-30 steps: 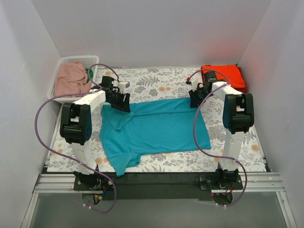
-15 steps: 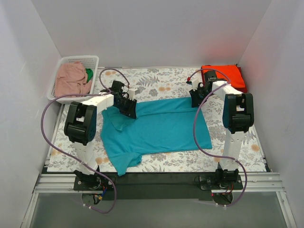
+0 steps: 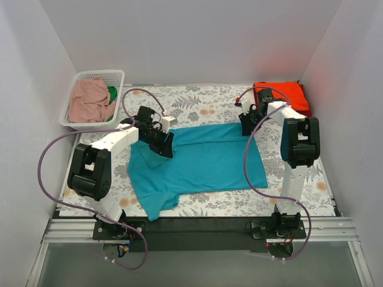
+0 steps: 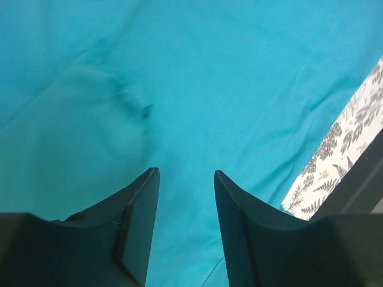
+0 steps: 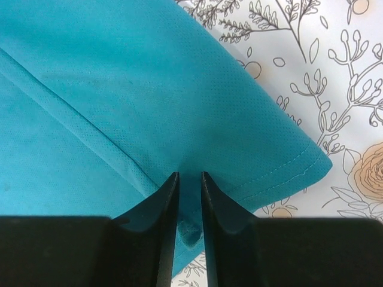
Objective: Fold and stack the t-shirts
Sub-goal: Fold the tshirt
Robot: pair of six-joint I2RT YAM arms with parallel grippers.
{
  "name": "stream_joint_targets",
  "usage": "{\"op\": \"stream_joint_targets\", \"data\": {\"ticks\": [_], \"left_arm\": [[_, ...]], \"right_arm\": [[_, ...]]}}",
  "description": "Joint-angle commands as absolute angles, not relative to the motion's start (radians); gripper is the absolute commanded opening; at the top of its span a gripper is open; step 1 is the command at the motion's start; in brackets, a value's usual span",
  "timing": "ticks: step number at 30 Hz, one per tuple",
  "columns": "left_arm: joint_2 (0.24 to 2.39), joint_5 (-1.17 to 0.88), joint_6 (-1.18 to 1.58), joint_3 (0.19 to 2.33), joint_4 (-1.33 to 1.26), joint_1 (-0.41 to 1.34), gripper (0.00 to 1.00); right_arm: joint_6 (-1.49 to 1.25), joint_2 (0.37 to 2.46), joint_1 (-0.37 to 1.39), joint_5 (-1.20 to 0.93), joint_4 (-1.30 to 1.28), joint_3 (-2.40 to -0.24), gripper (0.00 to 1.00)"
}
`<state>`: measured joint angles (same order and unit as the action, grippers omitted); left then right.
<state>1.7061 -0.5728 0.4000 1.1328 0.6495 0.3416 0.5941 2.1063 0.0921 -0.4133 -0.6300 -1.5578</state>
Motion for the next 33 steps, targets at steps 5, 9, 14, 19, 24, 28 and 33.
{"op": "stream_joint_targets", "data": {"ticks": [5, 9, 14, 19, 24, 28, 33], "left_arm": [[1.598, -0.531, 0.443, 1.152, 0.627, 0.163, 0.44], [1.643, -0.474, 0.463, 1.164, 0.623, 0.115, 0.48], [1.695, -0.422, 0.514, 1.183, 0.604, 0.074, 0.52], [1.698, -0.429, 0.545, 1.19, 0.614, 0.031, 0.56], [1.713, -0.472, 0.563, 1.183, 0.618, -0.035, 0.56], [1.753, -0.531, 0.592, 1.212, 0.615, -0.074, 0.56], [1.789, -0.52, 0.615, 1.236, 0.592, -0.084, 0.59]], "right_arm": [[0.65, 2.016, 0.103, -0.391, -0.686, -1.571, 0.35], [0.701, 2.017, 0.126, -0.351, -0.698, -1.571, 0.38], [0.744, 2.025, 0.144, -0.311, -0.703, -1.557, 0.42], [0.788, 2.037, 0.147, -0.279, -0.71, -1.546, 0.44], [0.83, 2.029, 0.147, -0.271, -0.719, -1.516, 0.43], [0.841, 2.014, 0.147, -0.276, -0.727, -1.503, 0.44], [0.864, 1.99, 0.149, -0.282, -0.735, -1.496, 0.47]]}}
